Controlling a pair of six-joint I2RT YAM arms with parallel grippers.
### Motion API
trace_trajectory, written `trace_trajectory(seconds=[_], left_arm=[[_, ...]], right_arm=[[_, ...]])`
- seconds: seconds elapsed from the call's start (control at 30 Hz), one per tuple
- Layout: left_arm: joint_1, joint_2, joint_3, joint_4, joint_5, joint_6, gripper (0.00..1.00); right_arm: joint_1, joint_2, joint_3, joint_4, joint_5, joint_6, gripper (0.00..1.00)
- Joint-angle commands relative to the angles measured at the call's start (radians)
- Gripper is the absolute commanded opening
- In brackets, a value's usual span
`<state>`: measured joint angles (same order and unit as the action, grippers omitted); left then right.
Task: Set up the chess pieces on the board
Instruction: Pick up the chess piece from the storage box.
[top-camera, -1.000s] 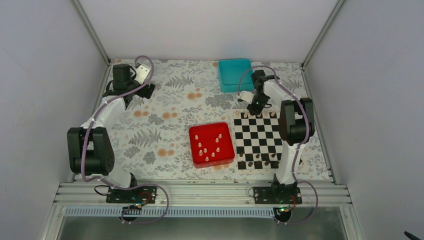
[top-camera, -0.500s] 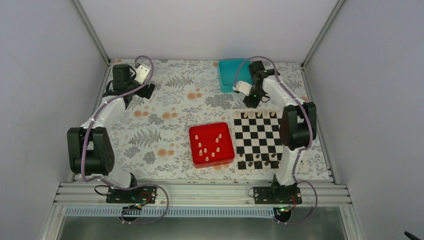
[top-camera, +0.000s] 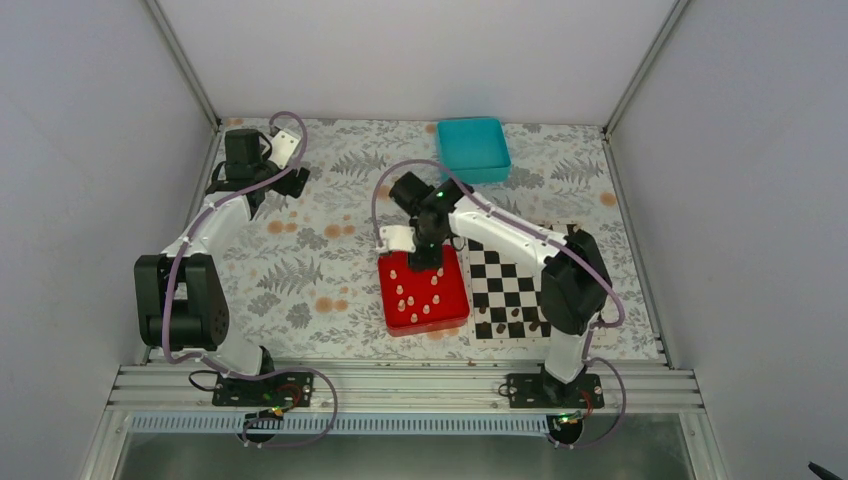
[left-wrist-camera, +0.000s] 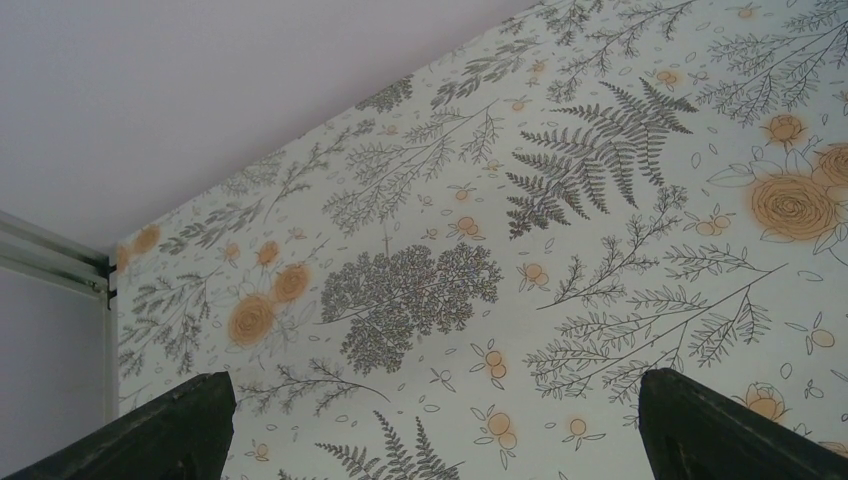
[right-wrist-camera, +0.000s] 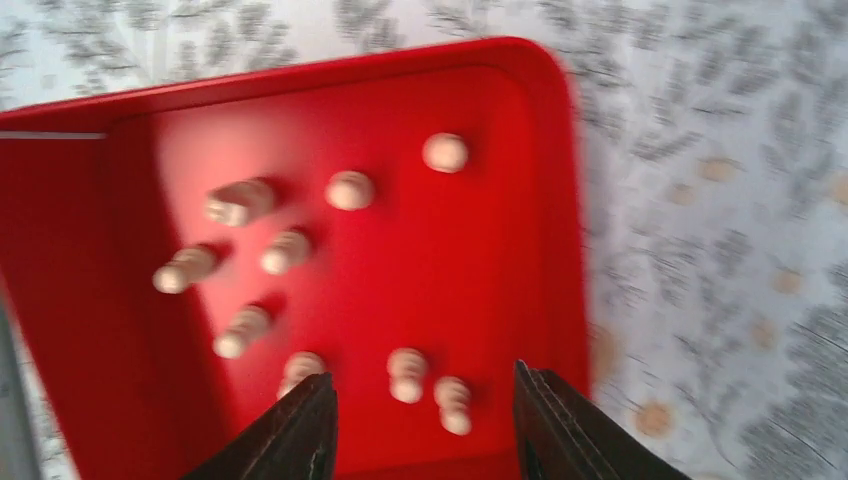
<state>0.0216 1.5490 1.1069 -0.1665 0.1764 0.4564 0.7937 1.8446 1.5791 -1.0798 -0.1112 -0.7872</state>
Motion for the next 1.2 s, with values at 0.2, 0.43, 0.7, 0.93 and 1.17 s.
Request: trace_trajectory(seconds=[0.2,0.43,0.7,0.93,1.17], left_arm=[[0.005,-0.018,-0.006,0.012,0.001,-0.002,1.0],[0.005,-0.016,-0.007,0.012,-0.002,-0.002,1.0],[0.006,-0.015,-0.009,0.013,-0.001,-0.002,1.0],[0.006,-0.016,-0.01,0.015,0.0,-0.001,1.0],[0.008,-0.018,-0.012,0.015,0.002,-0.001,1.0]], right_arm=[[0.131,0.038,-0.079,-0.007,-0.109,0.019,0.47],[0.188,0.065,-0.099,0.02,-0.149,0.002,0.48],[0.217,0.1,-0.12,0.06,-0.134,0.001,0.49],[0.217,0.118,-0.147,0.085,-0.098,0.006,0.48],[0.218,0.132,-0.175,0.12,-0.073,0.011,0.47]])
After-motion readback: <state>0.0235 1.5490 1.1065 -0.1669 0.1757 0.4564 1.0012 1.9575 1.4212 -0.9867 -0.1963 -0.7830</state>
